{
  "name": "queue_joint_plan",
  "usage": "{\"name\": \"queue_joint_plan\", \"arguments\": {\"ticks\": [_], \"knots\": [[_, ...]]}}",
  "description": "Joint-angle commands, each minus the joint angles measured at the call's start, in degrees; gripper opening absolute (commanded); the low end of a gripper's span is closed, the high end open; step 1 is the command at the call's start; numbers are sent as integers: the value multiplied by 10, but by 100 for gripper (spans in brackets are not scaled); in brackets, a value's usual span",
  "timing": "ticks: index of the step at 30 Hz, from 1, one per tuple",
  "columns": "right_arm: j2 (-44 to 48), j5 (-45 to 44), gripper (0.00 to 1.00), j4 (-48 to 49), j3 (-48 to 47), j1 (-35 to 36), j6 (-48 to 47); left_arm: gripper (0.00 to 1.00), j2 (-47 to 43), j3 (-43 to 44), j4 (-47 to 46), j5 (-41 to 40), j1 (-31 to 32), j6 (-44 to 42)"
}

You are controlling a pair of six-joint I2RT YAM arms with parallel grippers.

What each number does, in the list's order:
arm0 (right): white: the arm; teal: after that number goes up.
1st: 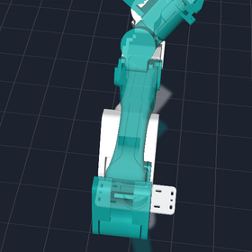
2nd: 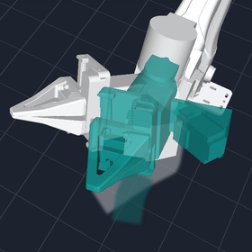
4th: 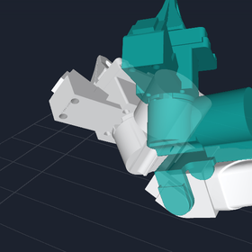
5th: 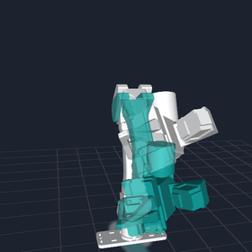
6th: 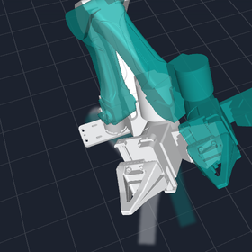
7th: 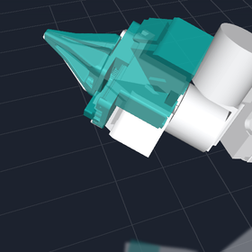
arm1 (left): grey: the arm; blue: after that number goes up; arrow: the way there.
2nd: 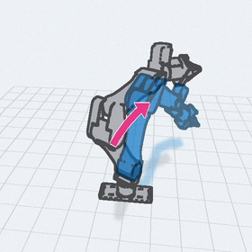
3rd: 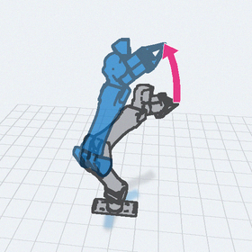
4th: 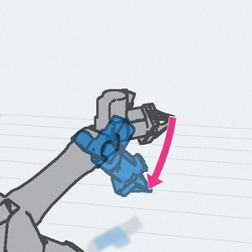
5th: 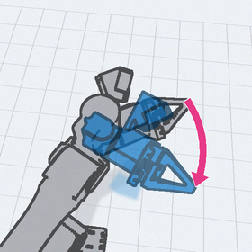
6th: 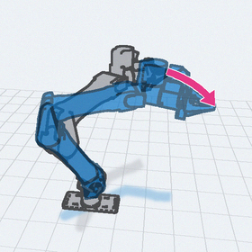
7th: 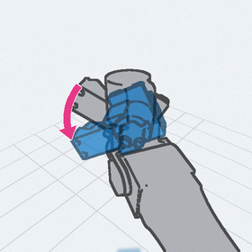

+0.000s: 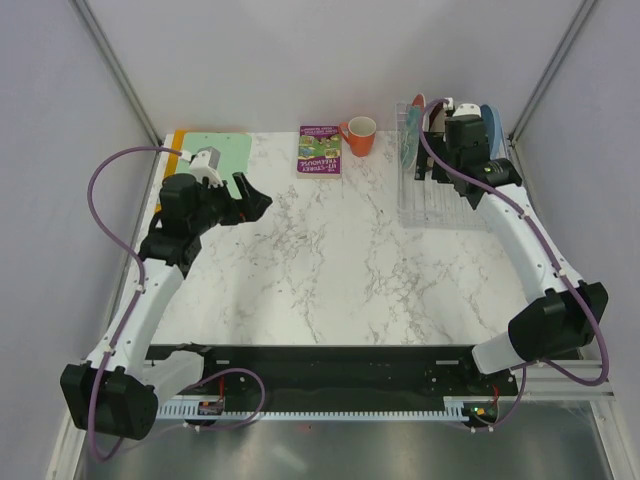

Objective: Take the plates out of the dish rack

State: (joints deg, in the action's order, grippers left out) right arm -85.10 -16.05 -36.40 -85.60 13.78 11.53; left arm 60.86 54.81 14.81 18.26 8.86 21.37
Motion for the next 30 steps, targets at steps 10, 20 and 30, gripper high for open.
{"name": "queue_joint_plan", "arguments": {"ticks": [10,20,30], "knots": [[-10,-51,98,56,-64,0,-33,100,-27,10,1,-31,0,6],[-232,-98,98,20,-307,5,-51,100,5,-14,-13,-29,-4,39],[-354,-182,96,78,-406,10,-76,100,30,-22,-25,-27,-4,30]]}}
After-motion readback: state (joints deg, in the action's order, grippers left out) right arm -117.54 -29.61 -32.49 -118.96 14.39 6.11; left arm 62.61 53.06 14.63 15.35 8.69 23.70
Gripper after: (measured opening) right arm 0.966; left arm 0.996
